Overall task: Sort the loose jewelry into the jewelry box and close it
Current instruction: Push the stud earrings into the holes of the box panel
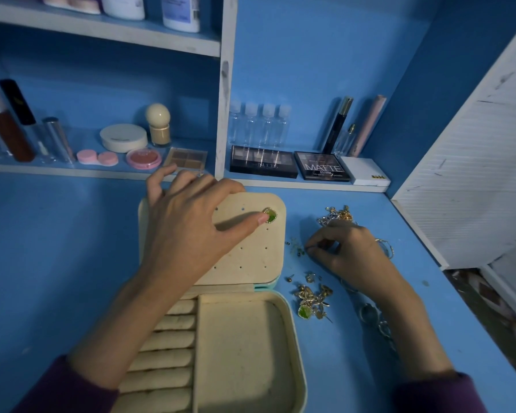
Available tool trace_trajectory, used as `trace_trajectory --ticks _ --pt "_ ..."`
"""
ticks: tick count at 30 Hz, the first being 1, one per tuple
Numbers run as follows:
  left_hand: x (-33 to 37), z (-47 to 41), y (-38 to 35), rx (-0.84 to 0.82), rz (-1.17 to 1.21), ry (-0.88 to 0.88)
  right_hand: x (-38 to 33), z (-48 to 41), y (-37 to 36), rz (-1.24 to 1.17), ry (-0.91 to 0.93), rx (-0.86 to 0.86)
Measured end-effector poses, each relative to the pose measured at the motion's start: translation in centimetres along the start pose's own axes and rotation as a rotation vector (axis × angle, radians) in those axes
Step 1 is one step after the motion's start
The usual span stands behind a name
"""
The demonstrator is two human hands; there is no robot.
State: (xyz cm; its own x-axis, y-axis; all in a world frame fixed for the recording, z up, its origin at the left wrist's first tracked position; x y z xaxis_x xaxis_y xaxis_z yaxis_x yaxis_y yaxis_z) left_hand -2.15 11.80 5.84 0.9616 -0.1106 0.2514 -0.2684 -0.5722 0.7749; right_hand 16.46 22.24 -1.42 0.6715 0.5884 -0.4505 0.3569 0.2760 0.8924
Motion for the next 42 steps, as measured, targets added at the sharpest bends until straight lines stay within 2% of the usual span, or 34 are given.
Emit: trace_trajectory --ticks 7,20,26,42 --pt "0.0 0.0 -0.1 -0.001 0.0 0.0 0.0 0.2 0.6 0.038 -0.023 0.069" --pt "-0.1 0.0 -0.1 -0.009 0.003 0.005 0.4 0.3 0.8 0.051 -0.071 0.043" --pt "0.0 0.0 -0.1 -0.005 -0.002 0.0 1.0 0.7 1.2 -0.012 -0.151 0.047" --pt "-0.2 0.0 -0.2 -0.013 0.011 0.009 0.1 0.8 1.3 -0.001 -0.088 0.042"
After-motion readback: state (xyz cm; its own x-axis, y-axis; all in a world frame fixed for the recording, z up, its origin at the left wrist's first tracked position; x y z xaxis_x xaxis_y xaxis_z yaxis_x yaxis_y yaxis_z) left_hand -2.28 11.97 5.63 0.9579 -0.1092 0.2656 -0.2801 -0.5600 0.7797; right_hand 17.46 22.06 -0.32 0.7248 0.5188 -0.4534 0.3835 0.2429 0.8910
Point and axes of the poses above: each hand's wrist, its own z-axis away from the middle knuckle, its own y-axis out of the back of the hand, x = y × z, the point moved 9 cm from there along -z, towards the middle knuckle, and after that the axes turned 15 degrees about -x, right-handed, at the moved point
